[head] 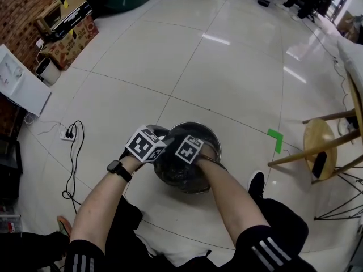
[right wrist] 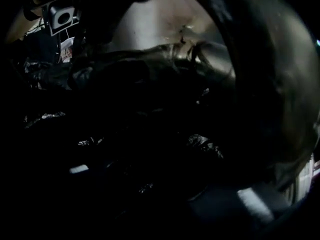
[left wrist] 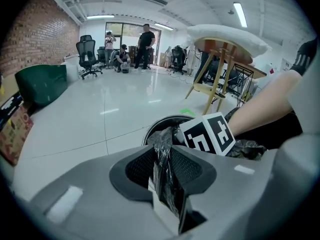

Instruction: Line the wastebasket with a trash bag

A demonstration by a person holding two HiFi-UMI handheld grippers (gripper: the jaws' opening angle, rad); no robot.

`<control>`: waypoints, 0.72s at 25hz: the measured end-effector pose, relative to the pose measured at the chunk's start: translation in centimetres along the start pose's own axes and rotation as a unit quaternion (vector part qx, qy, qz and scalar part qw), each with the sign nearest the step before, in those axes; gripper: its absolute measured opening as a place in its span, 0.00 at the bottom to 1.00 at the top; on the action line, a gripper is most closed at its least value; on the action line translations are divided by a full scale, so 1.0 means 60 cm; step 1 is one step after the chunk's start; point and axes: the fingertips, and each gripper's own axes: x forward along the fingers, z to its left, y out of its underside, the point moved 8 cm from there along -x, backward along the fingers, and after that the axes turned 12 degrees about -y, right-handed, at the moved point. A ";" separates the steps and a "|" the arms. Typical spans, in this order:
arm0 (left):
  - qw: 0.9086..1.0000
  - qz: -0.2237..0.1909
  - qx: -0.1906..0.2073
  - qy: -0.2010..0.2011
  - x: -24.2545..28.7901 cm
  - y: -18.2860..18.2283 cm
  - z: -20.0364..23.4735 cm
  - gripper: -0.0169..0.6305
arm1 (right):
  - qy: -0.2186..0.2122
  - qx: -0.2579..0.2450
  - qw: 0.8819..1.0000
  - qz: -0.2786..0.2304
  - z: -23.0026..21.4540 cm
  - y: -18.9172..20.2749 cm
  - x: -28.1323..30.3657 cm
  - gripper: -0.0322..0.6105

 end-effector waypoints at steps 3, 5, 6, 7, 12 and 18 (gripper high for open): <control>1.000 0.001 0.014 -0.022 0.010 0.009 0.012 0.17 | -0.002 -0.015 1.000 -0.004 -0.013 -0.003 0.028 0.22; 0.999 -0.007 0.007 -0.031 0.008 0.007 0.022 0.13 | -0.007 -0.013 1.000 -0.001 -0.019 -0.003 0.046 0.22; 0.999 -0.011 0.002 -0.033 0.007 0.005 0.026 0.12 | -0.007 -0.007 1.000 0.003 -0.022 -0.001 0.052 0.22; 0.999 -0.014 -0.001 -0.034 0.006 0.004 0.029 0.11 | -0.009 -0.001 1.000 0.007 -0.026 0.000 0.060 0.22; 0.999 -0.006 0.003 -0.037 0.020 0.015 0.031 0.06 | -0.029 0.006 0.999 -0.015 -0.033 0.001 0.079 0.22; 0.999 -0.002 -0.002 -0.048 0.031 0.023 0.037 0.05 | -0.089 0.011 0.993 -0.072 -0.002 -0.015 0.035 0.32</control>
